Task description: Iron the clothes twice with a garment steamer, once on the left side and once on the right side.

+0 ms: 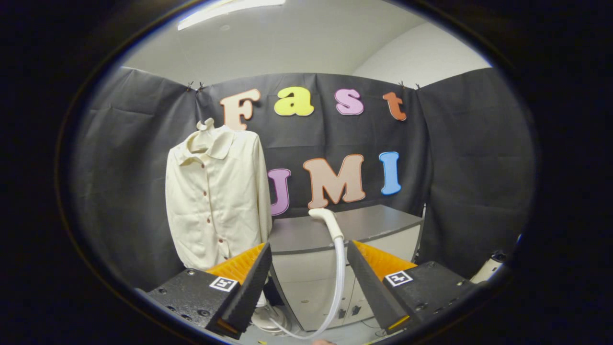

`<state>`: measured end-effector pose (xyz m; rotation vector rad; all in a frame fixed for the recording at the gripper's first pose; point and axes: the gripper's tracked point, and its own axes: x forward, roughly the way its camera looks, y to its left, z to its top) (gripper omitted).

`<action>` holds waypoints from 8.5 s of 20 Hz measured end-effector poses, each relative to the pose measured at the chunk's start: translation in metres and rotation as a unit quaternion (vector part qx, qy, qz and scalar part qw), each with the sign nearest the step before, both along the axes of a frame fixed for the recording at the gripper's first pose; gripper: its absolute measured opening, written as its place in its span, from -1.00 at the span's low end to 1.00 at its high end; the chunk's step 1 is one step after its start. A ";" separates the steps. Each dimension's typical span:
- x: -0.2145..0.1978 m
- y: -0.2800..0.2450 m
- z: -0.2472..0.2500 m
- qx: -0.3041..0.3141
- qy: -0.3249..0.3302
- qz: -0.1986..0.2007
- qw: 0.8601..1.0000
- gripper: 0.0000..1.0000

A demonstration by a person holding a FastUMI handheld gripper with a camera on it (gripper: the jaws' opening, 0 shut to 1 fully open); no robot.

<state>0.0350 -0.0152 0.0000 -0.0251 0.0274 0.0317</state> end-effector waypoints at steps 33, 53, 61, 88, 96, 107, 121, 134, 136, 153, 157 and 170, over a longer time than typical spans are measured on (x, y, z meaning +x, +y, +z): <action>0.394 -0.057 -0.001 -0.064 0.287 0.029 0.955 0.55; 0.363 -0.035 0.032 -0.092 0.195 0.044 0.976 -0.21; 0.260 0.017 0.034 -0.093 0.163 0.081 0.979 -0.21; 0.099 0.337 0.083 -0.013 0.081 0.101 0.992 -0.23; 0.141 0.418 0.087 -0.017 0.044 0.069 0.996 -0.24; 0.216 0.461 0.062 -0.024 0.043 0.015 0.999 -0.24; 0.224 0.464 -0.026 -0.065 0.107 -0.006 0.992 -0.22; 0.219 0.440 -0.143 -0.094 0.196 -0.025 0.976 -0.22; 0.219 0.434 -0.159 -0.100 0.205 -0.026 0.973 -0.21; 0.172 0.395 -0.239 -0.109 0.267 -0.015 0.957 -0.21; 0.143 0.381 -0.196 -0.113 0.235 0.021 0.965 -0.21; 0.110 0.296 0.011 -0.087 0.097 0.075 0.989 -0.22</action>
